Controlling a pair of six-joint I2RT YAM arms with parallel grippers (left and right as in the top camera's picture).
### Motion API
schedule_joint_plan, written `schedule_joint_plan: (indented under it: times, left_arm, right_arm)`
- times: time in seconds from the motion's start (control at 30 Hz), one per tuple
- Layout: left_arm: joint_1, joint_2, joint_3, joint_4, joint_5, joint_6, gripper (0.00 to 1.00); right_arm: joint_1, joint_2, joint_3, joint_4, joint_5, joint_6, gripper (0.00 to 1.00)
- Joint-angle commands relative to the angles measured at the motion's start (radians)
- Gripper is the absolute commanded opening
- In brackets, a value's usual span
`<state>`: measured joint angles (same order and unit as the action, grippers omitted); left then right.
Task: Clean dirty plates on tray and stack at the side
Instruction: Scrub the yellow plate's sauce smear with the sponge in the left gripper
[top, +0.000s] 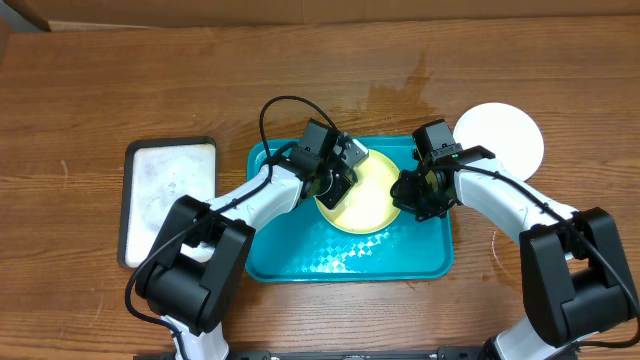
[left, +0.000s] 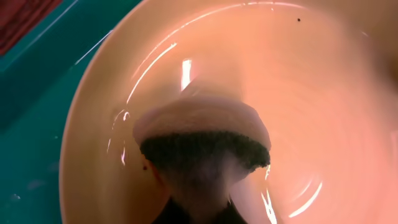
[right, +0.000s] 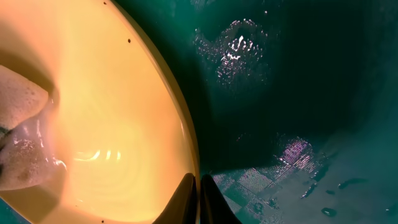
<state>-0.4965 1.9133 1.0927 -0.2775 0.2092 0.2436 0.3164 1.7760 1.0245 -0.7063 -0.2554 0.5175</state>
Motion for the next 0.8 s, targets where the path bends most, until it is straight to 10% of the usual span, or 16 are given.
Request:
schedule_joint_plan:
  times: [0.0, 0.77]
  left_arm:
    - [0.004, 0.045, -0.032, 0.004, -0.086, 0.022, 0.04]
    - [0.004, 0.045, -0.032, 0.171, -0.086, 0.017, 0.04]
  right_arm:
    - [0.005, 0.005, -0.004, -0.002, -0.009, -0.008, 0.04]
    - [0.005, 0.005, -0.004, 0.006, -0.02, -0.008, 0.04]
